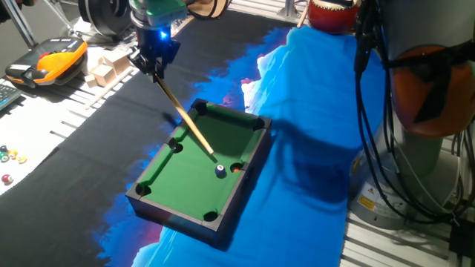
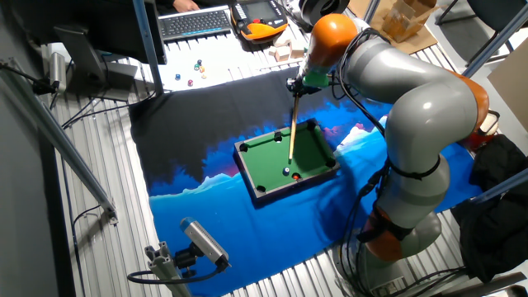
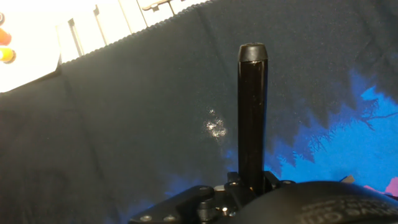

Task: Hit the pool ball

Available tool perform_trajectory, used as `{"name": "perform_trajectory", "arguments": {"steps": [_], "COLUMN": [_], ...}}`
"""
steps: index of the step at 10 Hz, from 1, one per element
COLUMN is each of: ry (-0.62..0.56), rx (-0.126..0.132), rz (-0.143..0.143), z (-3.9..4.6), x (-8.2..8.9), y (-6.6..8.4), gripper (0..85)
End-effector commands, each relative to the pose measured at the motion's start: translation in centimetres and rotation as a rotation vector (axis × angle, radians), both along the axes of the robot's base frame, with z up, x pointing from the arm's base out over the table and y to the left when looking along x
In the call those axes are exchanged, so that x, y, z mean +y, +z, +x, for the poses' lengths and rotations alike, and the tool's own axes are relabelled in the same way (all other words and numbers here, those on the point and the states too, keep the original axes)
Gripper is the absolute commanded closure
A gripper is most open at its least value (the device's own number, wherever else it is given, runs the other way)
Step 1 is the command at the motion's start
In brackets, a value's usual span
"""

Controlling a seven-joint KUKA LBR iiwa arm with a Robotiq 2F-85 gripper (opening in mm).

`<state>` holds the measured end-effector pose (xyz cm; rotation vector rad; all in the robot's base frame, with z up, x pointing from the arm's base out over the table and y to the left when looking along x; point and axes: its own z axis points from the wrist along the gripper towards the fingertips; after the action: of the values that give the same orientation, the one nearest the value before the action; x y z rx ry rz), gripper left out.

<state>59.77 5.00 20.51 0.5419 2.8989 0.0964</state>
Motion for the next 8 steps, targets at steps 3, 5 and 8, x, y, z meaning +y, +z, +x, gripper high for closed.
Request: {"name": "perform_trajectory", "arguments": {"steps": [3,5,8], "ry": [-0.008,-0.018,-0.023], "rx": [-0.002,0.004,0.006], "rz": [-0.003,-0.003,0.003], "z": [-0.14,-0.14,-0.30], "x": [0.08,0.08,0.23], "y": [-0.13,-0.13,-0.29], "gripper": [85.0,85.0,85.0]}}
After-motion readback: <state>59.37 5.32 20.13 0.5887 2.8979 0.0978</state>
